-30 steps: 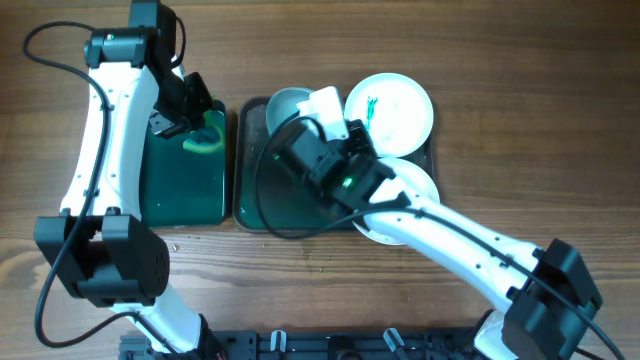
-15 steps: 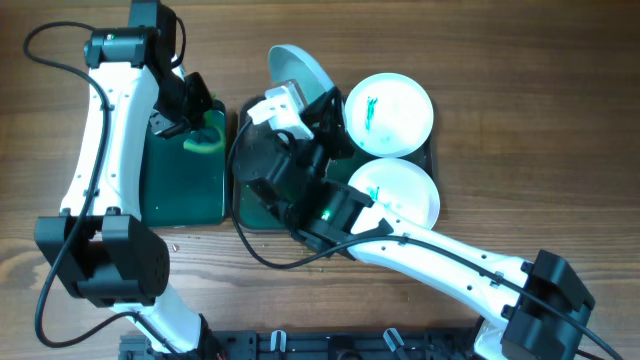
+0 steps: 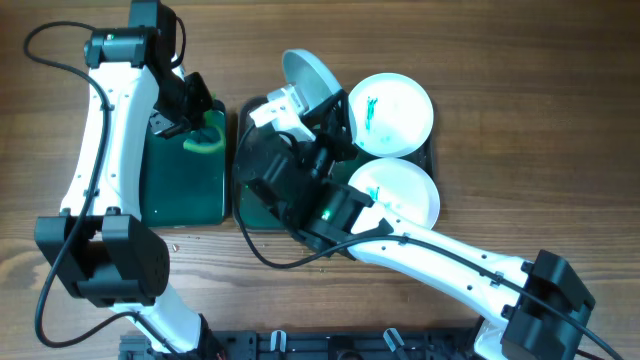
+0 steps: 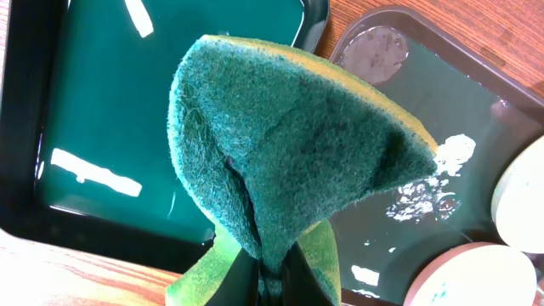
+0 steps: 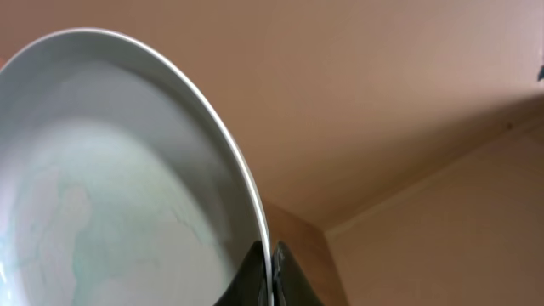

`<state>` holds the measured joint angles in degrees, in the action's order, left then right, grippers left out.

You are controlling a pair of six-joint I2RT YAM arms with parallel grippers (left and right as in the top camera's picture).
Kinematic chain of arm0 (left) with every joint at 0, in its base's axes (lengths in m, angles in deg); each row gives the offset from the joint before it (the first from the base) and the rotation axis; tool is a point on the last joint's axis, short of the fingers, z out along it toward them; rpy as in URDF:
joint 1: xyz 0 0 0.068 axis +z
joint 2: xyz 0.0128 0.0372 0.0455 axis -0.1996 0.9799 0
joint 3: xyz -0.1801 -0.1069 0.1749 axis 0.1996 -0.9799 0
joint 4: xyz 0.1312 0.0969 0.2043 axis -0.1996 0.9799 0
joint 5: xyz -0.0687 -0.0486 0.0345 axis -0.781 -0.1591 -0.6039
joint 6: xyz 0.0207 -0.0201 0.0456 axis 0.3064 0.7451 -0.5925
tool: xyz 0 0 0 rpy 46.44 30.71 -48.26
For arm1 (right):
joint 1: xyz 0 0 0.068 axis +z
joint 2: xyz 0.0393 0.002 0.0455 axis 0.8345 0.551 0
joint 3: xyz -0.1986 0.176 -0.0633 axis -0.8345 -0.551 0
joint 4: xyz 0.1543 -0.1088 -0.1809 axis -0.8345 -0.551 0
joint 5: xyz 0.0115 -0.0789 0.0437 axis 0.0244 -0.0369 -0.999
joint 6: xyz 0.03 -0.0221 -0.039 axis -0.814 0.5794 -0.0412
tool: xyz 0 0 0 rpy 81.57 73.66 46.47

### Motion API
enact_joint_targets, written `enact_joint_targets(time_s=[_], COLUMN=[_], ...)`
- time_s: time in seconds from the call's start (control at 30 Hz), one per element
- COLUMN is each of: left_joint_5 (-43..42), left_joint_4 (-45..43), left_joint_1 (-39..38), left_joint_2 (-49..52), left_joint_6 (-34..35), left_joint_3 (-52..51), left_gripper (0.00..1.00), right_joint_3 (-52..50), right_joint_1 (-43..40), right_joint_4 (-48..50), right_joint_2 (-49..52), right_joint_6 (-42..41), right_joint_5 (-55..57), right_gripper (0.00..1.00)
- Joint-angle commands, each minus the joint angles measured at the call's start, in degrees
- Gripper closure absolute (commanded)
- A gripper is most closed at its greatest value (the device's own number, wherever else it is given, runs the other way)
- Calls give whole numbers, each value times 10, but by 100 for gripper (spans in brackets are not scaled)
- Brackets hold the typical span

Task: Clean dirty plates on tray and stack at the side
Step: 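Lift the scrubbed plate with the right gripper and carry it right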

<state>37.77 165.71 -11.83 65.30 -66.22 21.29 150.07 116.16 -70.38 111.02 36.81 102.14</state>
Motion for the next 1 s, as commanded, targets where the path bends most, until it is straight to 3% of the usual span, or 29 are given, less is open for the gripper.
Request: enact_joint_targets(time_s=[0.0,0.17,0.27,0.57,0.67,0.97], left_joint_5=[-5,-5,-5,-5,-5,0], left_joint_4=[-3,-13,-17,-41,-47,-56], left_joint_1=[-4,-20,-38,-93,-104,-108], left_joint_2=[-14,-14,-14,-14,-14,-14], left_joint_6=[-7,-7,-7,-7,-7,-7], left_joint_3=[7,7,7,7,7,7], left_gripper=[96,96,96,96,96,96], right_joint_3=[5,5,6,6,6,-4], right_joint_1=[0,-29,-74,-307,-396,-635], right_joint_4=[-104,-242,-279,-318,-357,-450], right_joint_2=[-14,-14,-16,-61,-73,-77], right_joint_6=[-144,-342,-411,-459,-469,-465], right_joint_5=[-86,-297,-434,-887,-937,-901], right_gripper=[95,96,96,96,96,96])
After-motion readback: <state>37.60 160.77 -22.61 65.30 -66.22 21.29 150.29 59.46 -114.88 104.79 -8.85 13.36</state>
